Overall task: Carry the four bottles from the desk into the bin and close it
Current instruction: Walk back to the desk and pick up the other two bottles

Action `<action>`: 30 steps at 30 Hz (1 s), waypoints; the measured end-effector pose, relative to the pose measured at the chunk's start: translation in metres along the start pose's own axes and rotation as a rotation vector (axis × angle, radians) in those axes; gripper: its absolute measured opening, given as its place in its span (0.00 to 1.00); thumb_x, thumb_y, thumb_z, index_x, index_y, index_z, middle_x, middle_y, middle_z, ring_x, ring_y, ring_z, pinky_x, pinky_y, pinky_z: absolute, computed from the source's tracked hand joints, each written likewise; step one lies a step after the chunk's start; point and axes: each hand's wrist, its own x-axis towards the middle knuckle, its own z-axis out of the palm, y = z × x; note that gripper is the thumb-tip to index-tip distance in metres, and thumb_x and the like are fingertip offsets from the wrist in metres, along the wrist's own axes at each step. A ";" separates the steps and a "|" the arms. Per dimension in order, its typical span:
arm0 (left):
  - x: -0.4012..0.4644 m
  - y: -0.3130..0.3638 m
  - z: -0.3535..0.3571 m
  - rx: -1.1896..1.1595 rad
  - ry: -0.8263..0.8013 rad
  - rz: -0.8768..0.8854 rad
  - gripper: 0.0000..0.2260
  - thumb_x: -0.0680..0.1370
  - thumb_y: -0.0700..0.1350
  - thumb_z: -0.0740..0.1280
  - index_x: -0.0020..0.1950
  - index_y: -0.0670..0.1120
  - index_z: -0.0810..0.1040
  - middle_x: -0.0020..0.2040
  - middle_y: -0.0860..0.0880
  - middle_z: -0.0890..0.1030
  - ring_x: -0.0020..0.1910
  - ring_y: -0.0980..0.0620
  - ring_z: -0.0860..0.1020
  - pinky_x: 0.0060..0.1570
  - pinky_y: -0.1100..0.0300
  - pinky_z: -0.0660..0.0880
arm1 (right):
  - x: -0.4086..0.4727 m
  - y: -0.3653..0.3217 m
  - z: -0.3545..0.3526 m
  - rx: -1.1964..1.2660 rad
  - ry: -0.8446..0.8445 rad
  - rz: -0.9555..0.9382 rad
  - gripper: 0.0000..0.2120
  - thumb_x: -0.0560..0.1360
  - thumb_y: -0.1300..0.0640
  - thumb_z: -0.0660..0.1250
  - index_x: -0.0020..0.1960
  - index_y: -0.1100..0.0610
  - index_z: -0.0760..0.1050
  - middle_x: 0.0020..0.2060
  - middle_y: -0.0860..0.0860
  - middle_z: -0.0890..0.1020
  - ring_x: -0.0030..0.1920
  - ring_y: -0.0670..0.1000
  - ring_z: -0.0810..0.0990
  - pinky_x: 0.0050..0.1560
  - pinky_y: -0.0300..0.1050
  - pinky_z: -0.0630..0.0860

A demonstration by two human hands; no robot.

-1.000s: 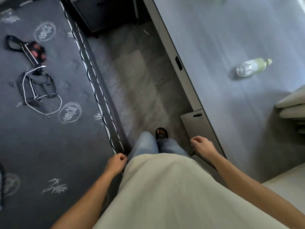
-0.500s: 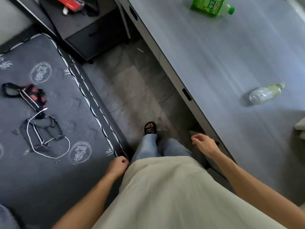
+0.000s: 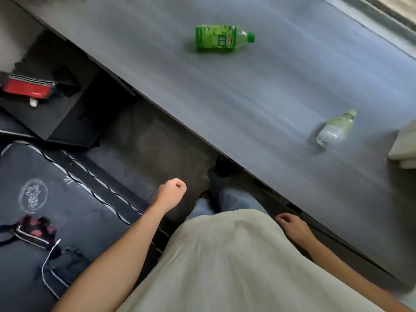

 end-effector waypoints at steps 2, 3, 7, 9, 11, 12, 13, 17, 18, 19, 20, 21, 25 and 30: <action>0.010 0.013 -0.011 0.050 -0.027 -0.018 0.09 0.78 0.49 0.61 0.44 0.55 0.81 0.47 0.50 0.85 0.51 0.45 0.82 0.55 0.50 0.80 | 0.010 -0.022 -0.012 0.032 0.009 -0.013 0.13 0.81 0.49 0.62 0.60 0.50 0.81 0.57 0.49 0.83 0.52 0.49 0.78 0.52 0.43 0.71; 0.014 0.017 -0.018 0.081 -0.042 -0.033 0.09 0.78 0.50 0.61 0.45 0.55 0.81 0.48 0.50 0.85 0.50 0.45 0.82 0.55 0.49 0.80 | 0.014 -0.035 -0.018 0.044 0.010 -0.026 0.13 0.81 0.48 0.62 0.60 0.50 0.81 0.56 0.47 0.83 0.52 0.49 0.78 0.53 0.43 0.71; 0.026 0.025 -0.042 0.161 -0.075 -0.065 0.10 0.77 0.50 0.61 0.45 0.57 0.81 0.48 0.51 0.85 0.49 0.46 0.82 0.54 0.49 0.80 | 0.033 -0.093 -0.044 0.120 0.013 -0.111 0.11 0.81 0.48 0.61 0.55 0.48 0.82 0.49 0.45 0.85 0.51 0.49 0.81 0.51 0.43 0.72; 0.034 0.031 -0.054 0.197 -0.076 -0.063 0.10 0.78 0.51 0.61 0.45 0.58 0.82 0.49 0.53 0.85 0.51 0.48 0.81 0.53 0.51 0.79 | 0.042 -0.120 -0.057 0.198 0.049 -0.129 0.11 0.80 0.49 0.62 0.53 0.48 0.82 0.44 0.45 0.86 0.49 0.50 0.83 0.50 0.43 0.74; 0.036 0.035 -0.064 0.241 -0.093 -0.063 0.10 0.78 0.52 0.61 0.46 0.59 0.82 0.50 0.54 0.84 0.51 0.50 0.80 0.51 0.53 0.77 | 0.045 -0.139 -0.063 0.265 0.082 -0.134 0.10 0.79 0.49 0.63 0.51 0.49 0.82 0.42 0.47 0.86 0.46 0.51 0.84 0.49 0.43 0.76; 0.038 0.038 -0.069 0.256 -0.097 -0.055 0.10 0.78 0.53 0.61 0.47 0.59 0.82 0.49 0.55 0.84 0.51 0.50 0.80 0.52 0.53 0.77 | 0.046 -0.146 -0.065 0.306 0.089 -0.133 0.09 0.79 0.50 0.64 0.51 0.50 0.82 0.42 0.48 0.86 0.46 0.52 0.84 0.50 0.45 0.77; 0.041 0.043 -0.075 0.266 -0.094 -0.039 0.10 0.78 0.53 0.61 0.47 0.59 0.82 0.48 0.55 0.84 0.51 0.50 0.80 0.52 0.52 0.78 | 0.047 -0.153 -0.067 0.348 0.092 -0.128 0.09 0.79 0.50 0.64 0.51 0.51 0.82 0.43 0.49 0.86 0.45 0.52 0.85 0.50 0.47 0.79; 0.067 0.092 -0.098 0.301 -0.061 0.105 0.06 0.79 0.52 0.63 0.46 0.60 0.80 0.41 0.59 0.84 0.47 0.55 0.82 0.47 0.56 0.78 | 0.052 -0.174 -0.082 0.451 0.150 -0.106 0.08 0.79 0.50 0.63 0.51 0.47 0.81 0.42 0.47 0.86 0.43 0.50 0.85 0.50 0.49 0.82; 0.076 0.108 -0.104 0.310 -0.051 0.149 0.05 0.79 0.52 0.65 0.47 0.60 0.80 0.41 0.60 0.84 0.47 0.56 0.81 0.45 0.59 0.76 | 0.053 -0.178 -0.087 0.468 0.184 -0.098 0.08 0.79 0.50 0.63 0.51 0.46 0.81 0.44 0.47 0.86 0.44 0.50 0.85 0.51 0.49 0.81; 0.084 0.125 -0.109 0.320 -0.041 0.192 0.05 0.78 0.52 0.65 0.48 0.60 0.80 0.42 0.61 0.83 0.48 0.57 0.81 0.43 0.61 0.74 | 0.053 -0.182 -0.091 0.491 0.227 -0.086 0.08 0.79 0.50 0.63 0.52 0.45 0.80 0.45 0.46 0.85 0.46 0.50 0.84 0.52 0.49 0.80; 0.093 0.144 -0.115 0.330 -0.035 0.238 0.05 0.78 0.51 0.66 0.50 0.59 0.81 0.42 0.61 0.83 0.48 0.57 0.81 0.43 0.62 0.72 | 0.051 -0.185 -0.096 0.529 0.279 -0.074 0.08 0.78 0.51 0.63 0.52 0.44 0.80 0.46 0.46 0.85 0.47 0.49 0.84 0.52 0.48 0.80; 0.103 0.163 -0.121 0.346 -0.029 0.289 0.06 0.78 0.50 0.66 0.51 0.58 0.81 0.43 0.61 0.83 0.48 0.56 0.81 0.43 0.62 0.72 | 0.050 -0.188 -0.100 0.575 0.333 -0.063 0.08 0.79 0.51 0.63 0.53 0.45 0.79 0.47 0.45 0.84 0.49 0.49 0.83 0.51 0.47 0.79; 0.142 0.247 -0.141 0.394 0.026 0.504 0.07 0.77 0.48 0.67 0.53 0.56 0.81 0.45 0.59 0.83 0.47 0.55 0.81 0.48 0.60 0.74 | 0.050 -0.200 -0.127 0.687 0.586 -0.022 0.14 0.78 0.55 0.65 0.64 0.50 0.76 0.53 0.47 0.82 0.52 0.49 0.81 0.54 0.50 0.80; 0.176 0.341 -0.153 0.491 0.153 0.799 0.12 0.76 0.44 0.71 0.59 0.48 0.80 0.53 0.49 0.82 0.55 0.46 0.80 0.58 0.51 0.77 | 0.063 -0.195 -0.169 0.684 0.842 0.124 0.24 0.76 0.55 0.68 0.70 0.56 0.70 0.65 0.53 0.76 0.63 0.54 0.76 0.64 0.53 0.74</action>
